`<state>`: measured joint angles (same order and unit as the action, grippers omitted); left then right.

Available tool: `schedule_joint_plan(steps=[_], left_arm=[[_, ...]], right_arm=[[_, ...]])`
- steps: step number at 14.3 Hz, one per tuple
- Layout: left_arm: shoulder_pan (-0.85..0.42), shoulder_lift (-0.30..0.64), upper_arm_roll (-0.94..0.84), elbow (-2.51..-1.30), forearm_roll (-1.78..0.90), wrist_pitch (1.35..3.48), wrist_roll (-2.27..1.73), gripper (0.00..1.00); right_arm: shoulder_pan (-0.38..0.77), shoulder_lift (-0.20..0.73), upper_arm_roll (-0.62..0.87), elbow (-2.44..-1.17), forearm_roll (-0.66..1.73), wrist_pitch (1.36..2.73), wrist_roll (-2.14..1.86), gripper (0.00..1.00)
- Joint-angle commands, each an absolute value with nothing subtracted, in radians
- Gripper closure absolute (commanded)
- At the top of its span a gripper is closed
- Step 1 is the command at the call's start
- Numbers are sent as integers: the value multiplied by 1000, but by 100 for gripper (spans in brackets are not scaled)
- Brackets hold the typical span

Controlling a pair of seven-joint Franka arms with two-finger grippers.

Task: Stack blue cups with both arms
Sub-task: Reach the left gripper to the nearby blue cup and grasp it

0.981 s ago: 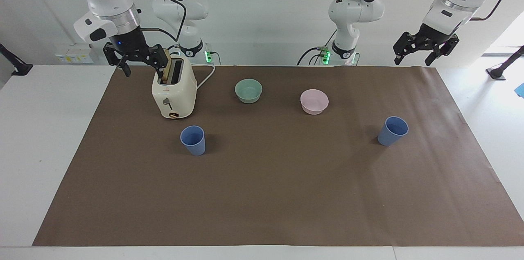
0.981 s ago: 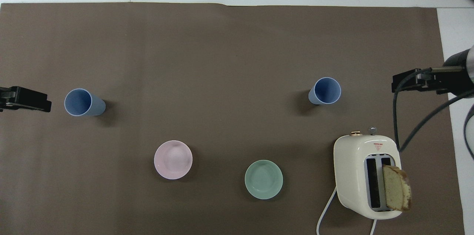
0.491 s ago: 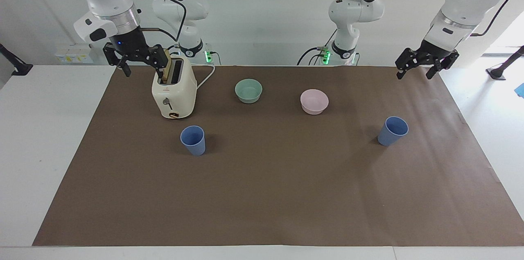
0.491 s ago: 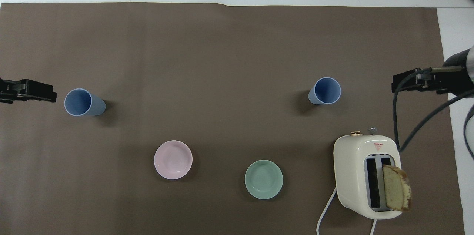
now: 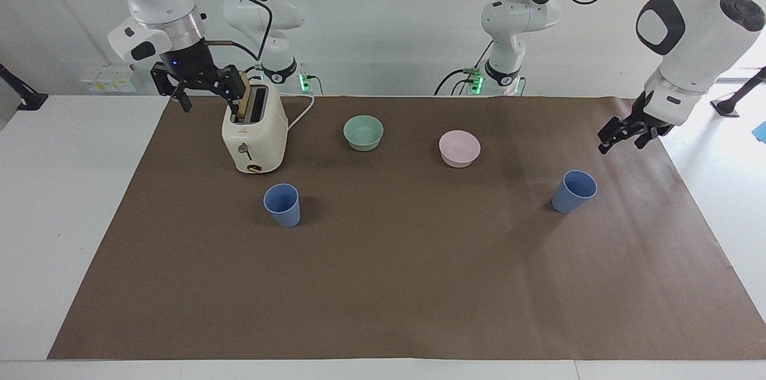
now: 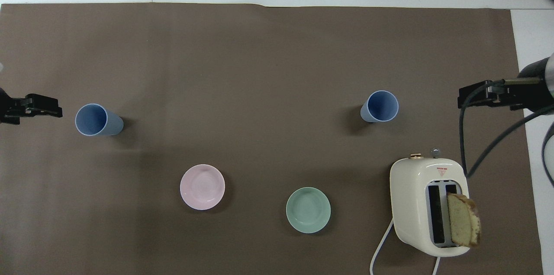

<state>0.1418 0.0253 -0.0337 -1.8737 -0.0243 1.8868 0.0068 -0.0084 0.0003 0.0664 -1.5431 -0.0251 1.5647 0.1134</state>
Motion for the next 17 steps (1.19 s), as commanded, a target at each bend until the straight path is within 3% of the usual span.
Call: schedule_joint_plan(steps=[1, 10, 12, 13, 17], left_arm=[[149, 64, -44, -1916, -29, 1945, -6, 0], [144, 184, -45, -1970, -52, 2089, -3, 0], [141, 183, -46, -1971, -52, 2086, -5, 78], [137, 184, -46, -1968, -52, 2086, 1, 100], [133, 212, -51, -1899, -60, 2072, 9, 100]], right_arm=[[-25, -20, 72, -1565, -15, 1571, 101, 0], [-25, -20, 72, -1565, -15, 1571, 103, 0], [-25, -20, 72, -1565, -15, 1569, 101, 0], [-25, -20, 72, -1565, -15, 1569, 101, 0], [-25, -20, 72, -1565, -15, 1569, 101, 0]])
